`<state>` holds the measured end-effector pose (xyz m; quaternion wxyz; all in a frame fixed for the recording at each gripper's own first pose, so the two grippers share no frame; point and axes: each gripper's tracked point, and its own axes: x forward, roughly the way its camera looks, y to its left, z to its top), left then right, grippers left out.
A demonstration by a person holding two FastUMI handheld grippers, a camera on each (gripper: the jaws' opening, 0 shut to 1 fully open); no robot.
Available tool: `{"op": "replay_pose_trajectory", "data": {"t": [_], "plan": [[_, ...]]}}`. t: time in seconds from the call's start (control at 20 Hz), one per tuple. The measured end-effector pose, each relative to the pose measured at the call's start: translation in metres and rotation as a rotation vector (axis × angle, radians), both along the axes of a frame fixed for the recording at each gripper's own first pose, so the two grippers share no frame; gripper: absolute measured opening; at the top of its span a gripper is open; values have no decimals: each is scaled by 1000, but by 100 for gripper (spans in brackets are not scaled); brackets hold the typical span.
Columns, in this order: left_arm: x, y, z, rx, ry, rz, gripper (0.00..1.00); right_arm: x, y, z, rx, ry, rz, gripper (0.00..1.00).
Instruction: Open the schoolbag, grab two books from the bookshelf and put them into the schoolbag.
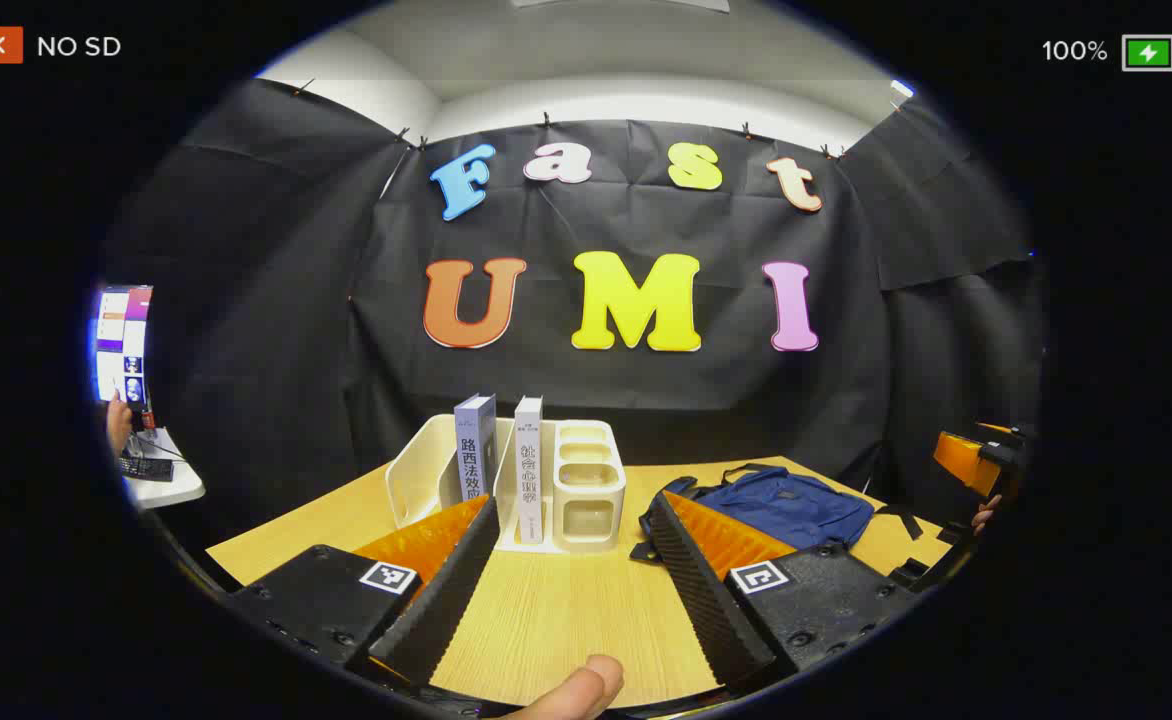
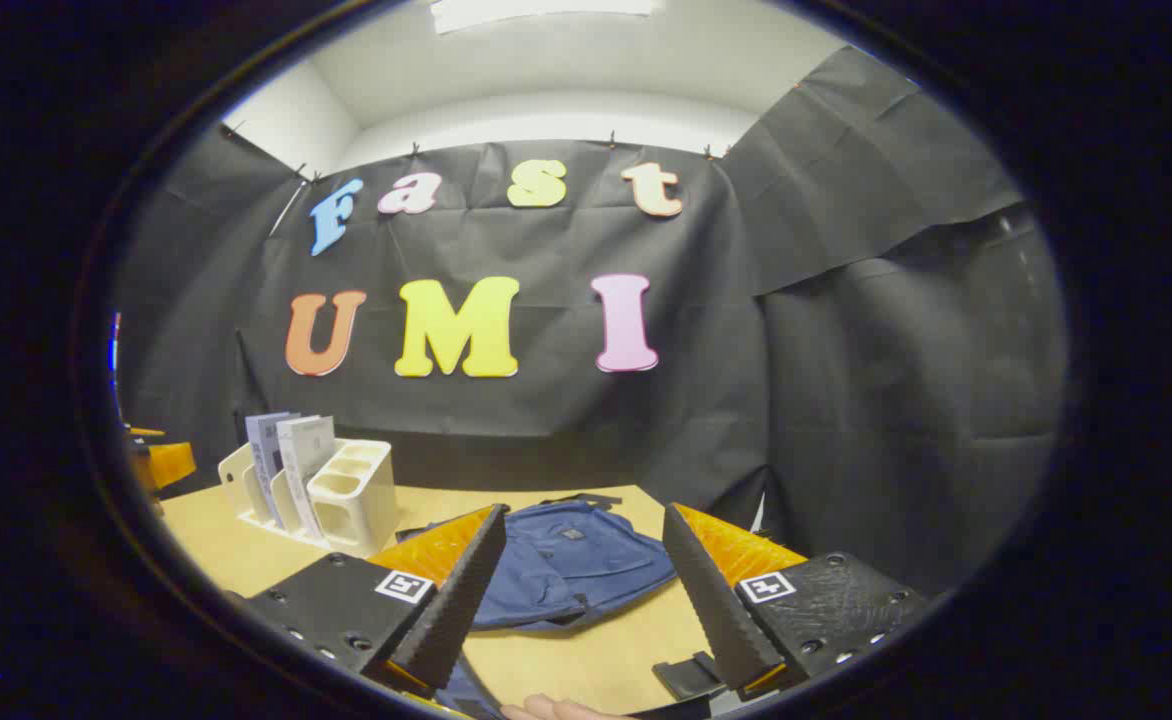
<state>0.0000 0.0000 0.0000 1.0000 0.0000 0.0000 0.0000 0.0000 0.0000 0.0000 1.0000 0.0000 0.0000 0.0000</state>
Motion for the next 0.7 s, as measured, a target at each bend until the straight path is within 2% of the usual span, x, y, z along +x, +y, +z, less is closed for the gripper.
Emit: {"op": "replay_pose_trajectory", "data": {"t": [0.15,0.25,0.3,0.35,0.4,0.7], "plan": [[5,13,-5,2,27,17,98,1,6,2,-32,21,-14,97],[6,27,-8,4,38,42,98,-1,11,3,-38,32,-12,95],[6,28,-9,2,45,40,98,-3,13,8,-45,25,-12,93],[7,30,-10,2,52,30,98,-5,15,13,-55,15,-15,97],[6,32,-10,0,52,28,98,-5,16,14,-67,10,-15,97],[9,41,-16,-15,83,38,98,-7,31,5,-134,36,-4,95]]}}
